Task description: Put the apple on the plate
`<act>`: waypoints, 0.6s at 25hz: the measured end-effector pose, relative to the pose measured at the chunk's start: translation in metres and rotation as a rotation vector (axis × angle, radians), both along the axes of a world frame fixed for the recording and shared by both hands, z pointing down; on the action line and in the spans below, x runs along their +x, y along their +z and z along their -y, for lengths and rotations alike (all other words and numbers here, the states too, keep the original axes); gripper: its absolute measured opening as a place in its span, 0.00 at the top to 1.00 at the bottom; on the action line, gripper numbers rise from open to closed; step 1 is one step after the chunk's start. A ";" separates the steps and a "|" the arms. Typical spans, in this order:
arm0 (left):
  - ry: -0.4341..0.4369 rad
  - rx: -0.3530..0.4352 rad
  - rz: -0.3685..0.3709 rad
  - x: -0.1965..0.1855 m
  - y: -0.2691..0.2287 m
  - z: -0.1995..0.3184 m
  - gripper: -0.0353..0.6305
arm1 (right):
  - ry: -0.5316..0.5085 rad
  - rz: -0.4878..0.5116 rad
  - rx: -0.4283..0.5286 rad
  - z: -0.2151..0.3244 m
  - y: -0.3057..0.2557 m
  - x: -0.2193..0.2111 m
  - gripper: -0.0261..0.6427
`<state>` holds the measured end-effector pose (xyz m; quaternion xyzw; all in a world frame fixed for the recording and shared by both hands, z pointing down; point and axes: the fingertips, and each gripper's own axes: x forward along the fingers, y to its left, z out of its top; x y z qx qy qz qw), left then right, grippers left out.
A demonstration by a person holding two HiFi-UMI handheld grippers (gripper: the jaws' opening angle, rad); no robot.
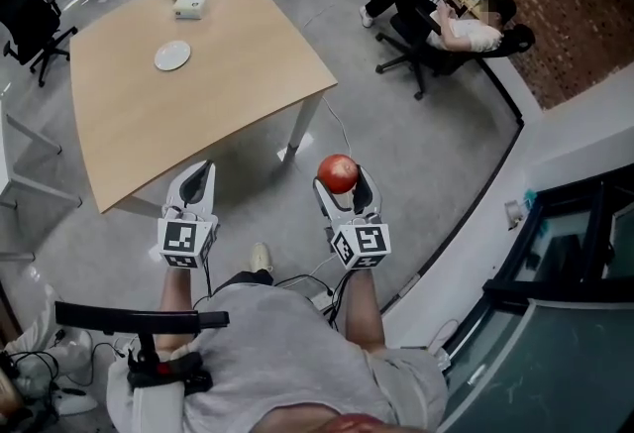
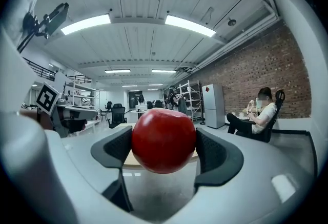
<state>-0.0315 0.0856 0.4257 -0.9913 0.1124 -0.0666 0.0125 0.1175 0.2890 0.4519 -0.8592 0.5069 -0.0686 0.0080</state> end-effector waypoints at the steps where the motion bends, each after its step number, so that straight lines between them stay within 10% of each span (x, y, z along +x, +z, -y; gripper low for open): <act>1: -0.004 0.000 -0.001 0.004 0.000 0.006 0.92 | -0.005 -0.001 -0.001 0.006 0.000 0.004 0.37; 15: -0.107 -0.010 0.007 0.008 0.004 0.077 0.92 | -0.085 -0.015 0.000 0.085 -0.003 0.035 0.37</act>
